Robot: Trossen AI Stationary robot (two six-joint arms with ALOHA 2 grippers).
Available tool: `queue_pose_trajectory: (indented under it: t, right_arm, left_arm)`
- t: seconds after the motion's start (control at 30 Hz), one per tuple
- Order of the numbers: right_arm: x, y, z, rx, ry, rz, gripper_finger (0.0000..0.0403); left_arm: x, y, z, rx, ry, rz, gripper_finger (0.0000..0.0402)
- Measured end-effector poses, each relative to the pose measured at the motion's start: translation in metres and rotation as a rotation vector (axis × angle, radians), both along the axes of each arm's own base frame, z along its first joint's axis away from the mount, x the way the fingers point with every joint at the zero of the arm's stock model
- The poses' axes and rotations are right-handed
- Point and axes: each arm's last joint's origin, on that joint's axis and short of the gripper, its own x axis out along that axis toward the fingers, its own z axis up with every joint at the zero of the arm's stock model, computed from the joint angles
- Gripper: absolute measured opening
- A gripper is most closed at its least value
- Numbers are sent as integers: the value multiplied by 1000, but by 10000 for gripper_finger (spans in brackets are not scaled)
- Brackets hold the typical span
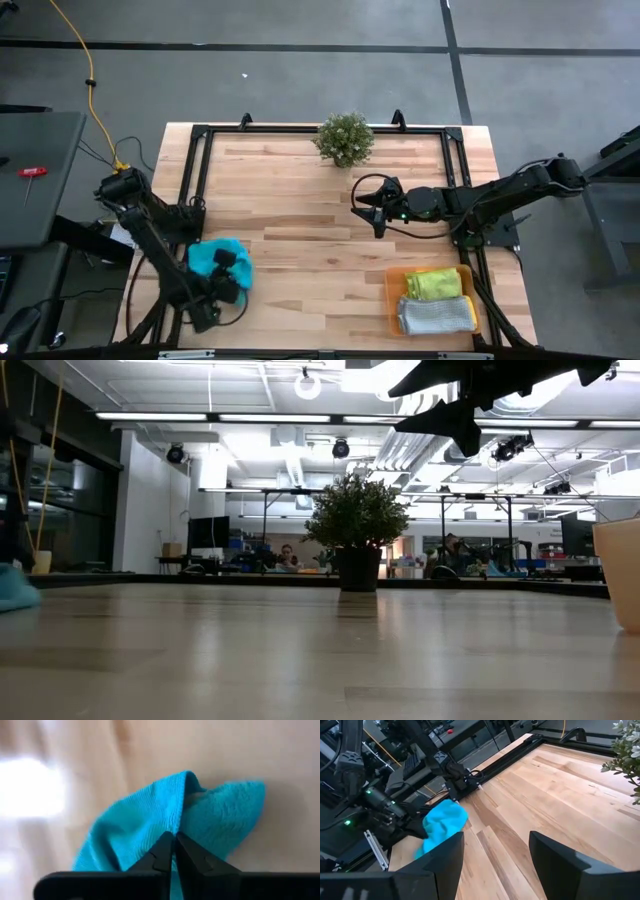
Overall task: Fold microfiber towels
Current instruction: Fold the blue microfiber towel
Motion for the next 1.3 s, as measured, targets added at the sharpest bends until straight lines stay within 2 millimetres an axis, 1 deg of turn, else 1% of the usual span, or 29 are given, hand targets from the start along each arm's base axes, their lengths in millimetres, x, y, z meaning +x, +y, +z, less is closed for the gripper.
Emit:
queue_pose_trajectory:
  t: [0.07,0.17,0.27,0.37,0.5,0.6,0.77,0.83,0.93,1.03,1.17,1.3]
  right_arm:
    - [0,0,0,0,0,0,215]
    - [0,0,0,0,0,0,215]
    - [0,0,0,1,-1,0,215]
    - [0,0,1,1,-7,0,215]
    - [0,0,1,-1,-7,1,215]
    - [0,0,1,-16,-4,17,215]
    - [1,2,0,-6,0,81,215]
    - [2,4,-2,1,10,112,215]
    - [6,5,-8,-6,42,153,215]
    - [13,7,-20,-23,92,173,215]
    - [22,9,-37,-66,165,183,215]
    - [41,15,-41,-188,216,237,215]
  left_arm:
    - [14,12,0,52,-23,7,13]
    - [39,35,0,120,-70,32,4]
    - [69,58,2,117,-130,36,4]
    - [101,80,7,66,-230,-4,2]
    - [136,107,26,1,-372,-89,1]
    - [154,128,46,25,-411,-103,1]
    - [171,164,82,66,-413,-23,0]
    - [174,175,90,59,-423,4,0]
    - [176,186,92,0,-431,5,0]
    - [176,191,92,-46,-432,28,0]
    - [176,191,92,-75,-449,72,0]
    - [177,191,93,-90,-463,93,0]
